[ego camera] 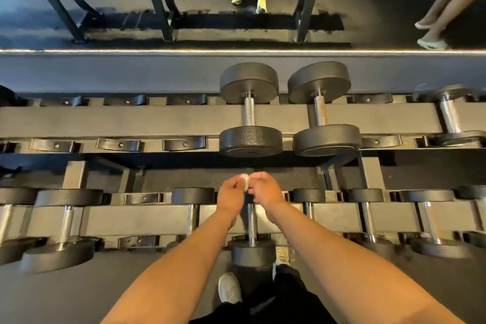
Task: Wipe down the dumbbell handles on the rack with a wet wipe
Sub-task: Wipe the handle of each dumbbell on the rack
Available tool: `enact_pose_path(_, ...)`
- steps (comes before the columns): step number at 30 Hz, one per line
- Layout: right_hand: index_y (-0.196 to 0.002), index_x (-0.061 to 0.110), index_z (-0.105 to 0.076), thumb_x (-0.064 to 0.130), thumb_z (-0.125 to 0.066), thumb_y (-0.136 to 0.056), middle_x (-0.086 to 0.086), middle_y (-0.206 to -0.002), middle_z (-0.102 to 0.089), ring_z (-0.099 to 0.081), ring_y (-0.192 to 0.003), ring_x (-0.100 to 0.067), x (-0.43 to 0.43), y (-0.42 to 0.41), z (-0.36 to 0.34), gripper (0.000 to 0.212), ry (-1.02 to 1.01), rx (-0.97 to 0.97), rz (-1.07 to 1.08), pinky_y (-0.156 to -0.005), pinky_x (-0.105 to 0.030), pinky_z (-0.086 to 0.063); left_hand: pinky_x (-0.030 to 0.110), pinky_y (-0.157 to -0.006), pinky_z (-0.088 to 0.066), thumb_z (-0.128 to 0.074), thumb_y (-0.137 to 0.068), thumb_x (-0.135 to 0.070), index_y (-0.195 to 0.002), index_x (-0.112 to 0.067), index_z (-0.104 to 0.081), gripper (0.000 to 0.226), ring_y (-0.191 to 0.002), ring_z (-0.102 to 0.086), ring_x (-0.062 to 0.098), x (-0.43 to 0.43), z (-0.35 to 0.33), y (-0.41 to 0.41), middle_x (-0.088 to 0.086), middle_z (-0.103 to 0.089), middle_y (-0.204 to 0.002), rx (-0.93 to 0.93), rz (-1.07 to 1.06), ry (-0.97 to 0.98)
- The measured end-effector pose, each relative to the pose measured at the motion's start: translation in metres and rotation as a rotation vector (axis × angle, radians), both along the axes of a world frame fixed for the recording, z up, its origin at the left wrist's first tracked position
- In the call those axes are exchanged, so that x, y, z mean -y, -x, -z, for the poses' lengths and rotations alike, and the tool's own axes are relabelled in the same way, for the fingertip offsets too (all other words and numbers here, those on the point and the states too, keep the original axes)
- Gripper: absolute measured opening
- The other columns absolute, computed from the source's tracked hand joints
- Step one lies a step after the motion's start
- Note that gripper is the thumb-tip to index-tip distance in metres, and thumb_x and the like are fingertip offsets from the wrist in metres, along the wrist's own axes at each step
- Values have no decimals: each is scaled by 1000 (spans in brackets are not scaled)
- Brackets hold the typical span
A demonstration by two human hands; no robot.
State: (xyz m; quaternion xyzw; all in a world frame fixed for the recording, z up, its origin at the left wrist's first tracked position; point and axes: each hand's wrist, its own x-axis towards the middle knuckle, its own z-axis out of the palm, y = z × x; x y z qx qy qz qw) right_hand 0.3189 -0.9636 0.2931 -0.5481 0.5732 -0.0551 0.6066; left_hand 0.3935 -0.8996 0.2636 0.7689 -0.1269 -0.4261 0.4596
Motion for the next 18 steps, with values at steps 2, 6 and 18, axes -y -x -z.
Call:
enact_pose_path(2, -100, 26, -63, 17, -53, -97, -8, -108, -67, -64, -100, -24, -18, 6, 9, 13, -41, -9, 37, -90, -40, -55, 27, -82, -51, -46, -106, -16, -103, -22, -70, 25, -89, -63, 12, -16, 9, 2, 2, -70, -98, -35, 37, -6)
enact_pose_path(6, -110, 20, -61, 5, -59, -91, -6, -109, -64, -62, -101, -22, -50, 22, 32, 24, -71, -34, 70, -92, -40, -54, 36, -97, -51, -47, -104, -18, -121, -16, -70, 29, -102, -64, 23, -49, 35, 6, 7, -71, -114, -26, 138, -86)
enact_pose_path(18, -93, 23, -56, -2, -56, -83, -14, -105, -66, -62, -89, -27, -98, 45, 82, 27, -197, -151, 256, -73, -35, -54, 43, -97, -53, -44, -105, -19, -114, -7, -66, 27, -106, -66, 37, -104, 89, 27, 22, -69, -117, 22, 116, -352)
